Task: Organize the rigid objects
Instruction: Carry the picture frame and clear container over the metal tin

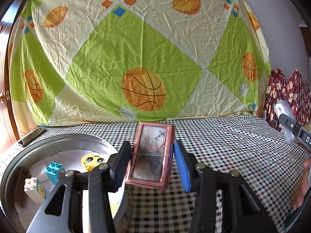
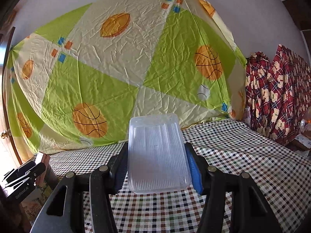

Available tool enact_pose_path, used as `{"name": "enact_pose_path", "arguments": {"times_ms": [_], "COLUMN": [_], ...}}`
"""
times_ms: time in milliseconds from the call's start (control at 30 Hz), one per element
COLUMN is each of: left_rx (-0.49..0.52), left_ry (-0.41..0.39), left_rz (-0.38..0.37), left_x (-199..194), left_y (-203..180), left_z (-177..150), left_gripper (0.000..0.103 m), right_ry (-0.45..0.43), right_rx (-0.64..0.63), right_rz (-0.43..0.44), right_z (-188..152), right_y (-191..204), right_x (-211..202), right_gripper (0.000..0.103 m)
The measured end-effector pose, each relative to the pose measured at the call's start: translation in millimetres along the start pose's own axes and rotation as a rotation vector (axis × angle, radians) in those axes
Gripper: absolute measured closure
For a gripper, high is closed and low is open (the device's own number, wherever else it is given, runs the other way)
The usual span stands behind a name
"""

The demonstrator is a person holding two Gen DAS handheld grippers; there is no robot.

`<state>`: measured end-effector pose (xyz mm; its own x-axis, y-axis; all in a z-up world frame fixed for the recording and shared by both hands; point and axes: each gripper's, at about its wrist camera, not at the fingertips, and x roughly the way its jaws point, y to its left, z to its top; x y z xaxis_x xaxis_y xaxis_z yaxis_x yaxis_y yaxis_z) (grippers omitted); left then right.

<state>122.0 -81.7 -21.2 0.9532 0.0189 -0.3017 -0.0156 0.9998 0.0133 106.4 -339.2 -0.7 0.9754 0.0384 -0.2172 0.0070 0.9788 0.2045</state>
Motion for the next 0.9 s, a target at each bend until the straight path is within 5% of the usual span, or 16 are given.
{"name": "enact_pose_path", "arguments": {"times_ms": [900], "left_rx": [-0.036], "left_ry": [-0.048], "left_rz": [0.044], "left_x": [-23], "left_y": [20], "left_z": [-5], "left_gripper": [0.058], "right_ry": [-0.044], "right_rx": [-0.024], "right_rz": [0.036], "right_z": [-4], "right_y": [24], "right_x": [-15], "right_gripper": [0.046]}}
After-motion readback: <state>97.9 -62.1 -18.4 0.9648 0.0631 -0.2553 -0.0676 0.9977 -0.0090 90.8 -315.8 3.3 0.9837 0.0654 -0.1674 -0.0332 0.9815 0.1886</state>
